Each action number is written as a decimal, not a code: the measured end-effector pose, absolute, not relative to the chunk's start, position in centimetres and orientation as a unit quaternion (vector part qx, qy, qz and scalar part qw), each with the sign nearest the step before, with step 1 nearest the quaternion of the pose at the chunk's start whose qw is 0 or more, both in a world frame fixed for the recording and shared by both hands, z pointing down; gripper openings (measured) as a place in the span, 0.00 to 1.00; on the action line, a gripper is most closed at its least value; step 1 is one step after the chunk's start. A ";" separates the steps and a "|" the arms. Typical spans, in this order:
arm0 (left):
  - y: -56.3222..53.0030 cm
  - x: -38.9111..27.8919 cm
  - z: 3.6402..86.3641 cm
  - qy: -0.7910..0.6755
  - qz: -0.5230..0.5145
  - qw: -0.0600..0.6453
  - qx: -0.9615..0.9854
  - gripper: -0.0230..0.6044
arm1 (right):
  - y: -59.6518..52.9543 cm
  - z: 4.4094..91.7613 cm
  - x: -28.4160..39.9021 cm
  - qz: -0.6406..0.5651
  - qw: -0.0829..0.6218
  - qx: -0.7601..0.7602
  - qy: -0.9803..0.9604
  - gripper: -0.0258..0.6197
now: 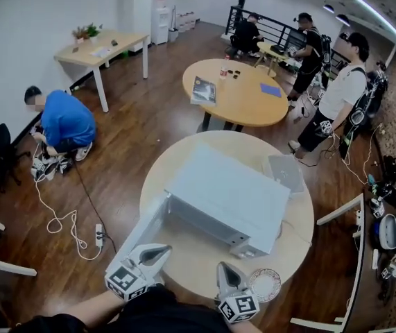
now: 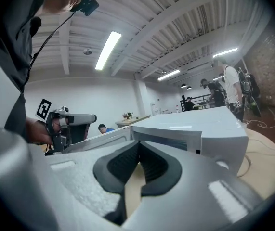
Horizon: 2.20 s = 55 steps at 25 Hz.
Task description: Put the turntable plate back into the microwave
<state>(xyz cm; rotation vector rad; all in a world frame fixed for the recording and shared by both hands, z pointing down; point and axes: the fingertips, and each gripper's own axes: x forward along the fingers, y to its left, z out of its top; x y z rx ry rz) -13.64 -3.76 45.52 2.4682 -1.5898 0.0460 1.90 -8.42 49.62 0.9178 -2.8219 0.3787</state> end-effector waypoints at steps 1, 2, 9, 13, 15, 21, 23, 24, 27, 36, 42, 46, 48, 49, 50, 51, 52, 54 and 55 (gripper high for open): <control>-4.2 -13.7 45.6 -0.530 0.014 0.103 0.842 0.04 | -8.5 49.4 1.7 0.124 0.073 0.314 -0.938 0.04; -4.7 -13.7 45.8 -0.522 0.015 0.104 0.847 0.04 | -8.6 49.2 1.5 0.121 0.072 0.321 -0.936 0.04; -5.6 -13.7 46.6 -0.468 0.013 0.123 0.875 0.04 | -7.9 48.4 0.9 0.117 0.075 0.373 -0.917 0.04; -5.9 -13.3 46.5 -0.436 0.009 0.124 0.891 0.04 | -7.0 48.3 1.4 0.113 0.082 0.398 -0.907 0.04; -6.2 -13.0 46.2 -0.420 0.006 0.123 0.899 0.04 | -6.8 48.1 1.8 0.114 0.084 0.414 -0.899 0.04; -6.9 -12.8 44.5 -0.403 -0.025 0.125 0.906 0.04 | -6.2 46.7 2.6 0.089 0.085 0.446 -0.886 0.04; -7.7 -13.7 43.6 -0.412 -0.034 0.117 0.903 0.04 | -7.4 46.2 2.2 0.078 0.076 0.446 -0.888 0.04; -8.2 -14.4 43.2 -0.422 -0.038 0.114 0.898 0.04 | -8.3 45.8 1.7 0.078 0.068 0.443 -0.891 0.04; -9.0 -15.0 42.7 -0.437 -0.035 0.117 0.891 0.04 | -9.6 44.8 1.6 0.085 0.047 0.451 -0.887 0.04; -9.4 -13.2 43.1 -0.418 0.006 0.123 0.900 0.04 | -9.9 46.5 2.7 0.127 0.039 0.463 -0.876 0.04; -10.1 -11.1 43.0 -0.425 0.023 0.117 0.897 0.04 | -11.5 46.6 5.4 0.131 0.025 0.463 -0.876 0.04; -11.7 -10.1 41.7 -0.429 0.050 0.077 0.899 0.04 | -12.8 46.5 6.5 0.139 0.011 0.456 -0.879 0.04; -12.1 -9.6 41.0 -0.426 0.064 0.052 0.901 0.04 | -13.1 46.6 6.8 0.144 0.005 0.454 -0.879 0.04; -12.2 -9.2 41.1 -0.424 0.068 0.051 0.902 0.04 | -13.1 46.7 7.1 0.146 0.003 0.455 -0.878 0.04; -12.4 -8.8 41.4 -0.423 0.069 0.056 0.902 0.04 | -13.0 46.9 7.7 0.149 0.002 0.456 -0.877 0.04; -12.6 -8.4 41.9 -0.425 0.070 0.064 0.900 0.04 | -12.9 47.2 8.2 0.151 0.001 0.456 -0.877 0.04; -12.9 -8.0 42.3 -0.428 0.071 0.070 0.898 0.04 | -13.0 47.4 8.8 0.152 -0.001 0.454 -0.878 0.04; -13.5 -7.6 42.8 -0.436 0.073 0.073 0.894 0.04 | -13.0 47.5 9.5 0.150 -0.008 0.444 -0.884 0.04; -13.8 -7.6 42.9 -0.441 0.073 0.073 0.892 0.04 | -13.0 47.6 9.7 0.147 -0.012 0.438 -0.887 0.04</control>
